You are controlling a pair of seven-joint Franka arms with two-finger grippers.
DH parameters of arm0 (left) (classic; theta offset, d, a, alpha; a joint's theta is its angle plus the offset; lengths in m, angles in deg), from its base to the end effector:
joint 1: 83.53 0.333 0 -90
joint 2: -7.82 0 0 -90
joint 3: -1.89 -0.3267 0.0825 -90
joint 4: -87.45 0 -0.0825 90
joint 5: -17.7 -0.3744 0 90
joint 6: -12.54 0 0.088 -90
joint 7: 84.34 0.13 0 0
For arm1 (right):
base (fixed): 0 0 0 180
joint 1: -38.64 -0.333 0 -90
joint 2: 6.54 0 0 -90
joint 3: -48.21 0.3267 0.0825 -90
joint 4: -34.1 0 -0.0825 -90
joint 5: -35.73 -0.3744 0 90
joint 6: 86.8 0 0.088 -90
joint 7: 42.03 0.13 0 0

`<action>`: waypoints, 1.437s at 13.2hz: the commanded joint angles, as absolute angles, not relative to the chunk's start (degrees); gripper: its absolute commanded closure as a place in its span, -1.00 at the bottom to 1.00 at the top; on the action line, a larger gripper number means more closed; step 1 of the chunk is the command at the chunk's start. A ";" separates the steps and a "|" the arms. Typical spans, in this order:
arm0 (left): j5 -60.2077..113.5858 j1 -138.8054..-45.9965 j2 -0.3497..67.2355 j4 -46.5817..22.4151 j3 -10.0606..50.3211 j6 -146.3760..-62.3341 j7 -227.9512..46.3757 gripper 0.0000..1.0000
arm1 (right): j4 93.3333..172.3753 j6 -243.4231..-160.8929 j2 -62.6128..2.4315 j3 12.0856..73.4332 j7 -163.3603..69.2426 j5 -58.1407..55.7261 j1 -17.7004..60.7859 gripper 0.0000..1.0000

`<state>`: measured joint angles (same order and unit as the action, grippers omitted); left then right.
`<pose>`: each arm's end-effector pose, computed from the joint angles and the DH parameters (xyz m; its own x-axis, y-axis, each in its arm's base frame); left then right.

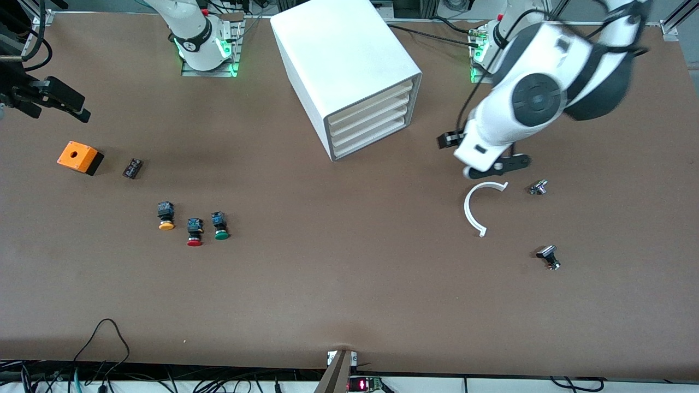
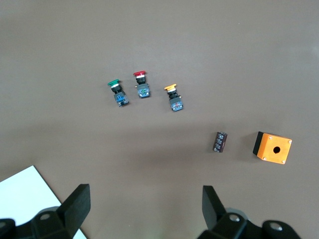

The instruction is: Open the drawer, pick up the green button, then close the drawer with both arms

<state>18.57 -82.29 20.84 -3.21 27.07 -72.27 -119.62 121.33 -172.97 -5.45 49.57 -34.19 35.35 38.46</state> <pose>0.5332 -0.2168 0.4845 0.9301 0.1963 -0.3104 0.1788 -0.9803 -0.0841 0.5321 0.0153 0.6388 0.9940 -0.1093 -0.0003 -0.1093 -0.9940 -0.0062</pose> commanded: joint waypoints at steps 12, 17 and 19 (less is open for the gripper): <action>19.54 -81.68 4.66 -8.77 6.39 -74.18 -83.94 -0.98 | 122.87 -172.49 -3.46 48.47 -36.23 36.52 37.59 -0.98; 18.93 -82.03 2.28 -12.30 4.79 -81.24 -79.33 -0.98 | 122.43 -171.97 -3.90 48.12 -38.95 36.17 37.67 -0.98; 18.84 -81.68 2.46 -11.95 4.88 -81.15 -79.32 -0.98 | 122.43 -172.05 -3.99 48.12 -38.95 36.17 37.67 -0.98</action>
<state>18.51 -81.36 4.23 -10.35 5.44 -80.08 -80.43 121.66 -172.58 -5.12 48.62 -37.95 36.19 38.07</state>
